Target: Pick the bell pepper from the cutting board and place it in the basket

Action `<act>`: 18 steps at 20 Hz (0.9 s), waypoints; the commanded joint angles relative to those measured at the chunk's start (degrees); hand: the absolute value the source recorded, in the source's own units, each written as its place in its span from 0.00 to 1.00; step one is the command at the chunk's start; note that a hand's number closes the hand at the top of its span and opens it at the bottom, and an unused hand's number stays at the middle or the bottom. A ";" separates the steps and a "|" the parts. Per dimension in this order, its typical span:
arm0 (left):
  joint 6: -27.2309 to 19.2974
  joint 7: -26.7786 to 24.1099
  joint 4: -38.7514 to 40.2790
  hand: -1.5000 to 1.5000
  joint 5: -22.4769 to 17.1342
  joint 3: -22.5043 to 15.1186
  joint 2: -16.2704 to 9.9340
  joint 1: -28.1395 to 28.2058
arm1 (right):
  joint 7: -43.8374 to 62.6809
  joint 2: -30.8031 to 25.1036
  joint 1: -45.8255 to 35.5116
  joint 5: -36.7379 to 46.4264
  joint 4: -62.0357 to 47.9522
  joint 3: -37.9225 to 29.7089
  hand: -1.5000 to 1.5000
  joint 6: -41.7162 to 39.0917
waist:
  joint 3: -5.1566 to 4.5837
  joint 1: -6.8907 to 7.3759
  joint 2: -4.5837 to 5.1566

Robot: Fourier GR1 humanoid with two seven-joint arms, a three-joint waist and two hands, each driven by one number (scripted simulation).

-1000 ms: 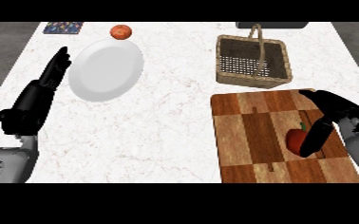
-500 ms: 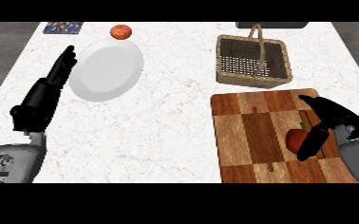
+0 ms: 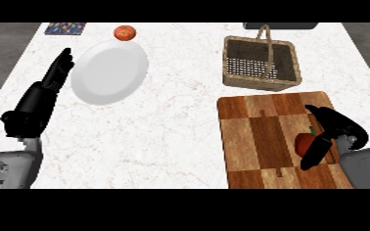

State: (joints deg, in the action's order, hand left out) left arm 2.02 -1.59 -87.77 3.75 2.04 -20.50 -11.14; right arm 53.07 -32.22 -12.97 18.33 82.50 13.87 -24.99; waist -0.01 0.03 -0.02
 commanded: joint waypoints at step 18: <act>2.23 2.95 -1.68 0.50 3.36 2.31 3.44 -2.39 | -12.45 4.67 1.01 13.49 -10.40 -4.21 1.00 0.49 | 0.04 0.26 0.07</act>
State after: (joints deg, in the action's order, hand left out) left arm 3.93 -0.36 -88.14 7.14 3.95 -17.19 -12.46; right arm 45.28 -27.88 -10.91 29.31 77.50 8.81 -24.48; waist -0.82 0.07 -0.55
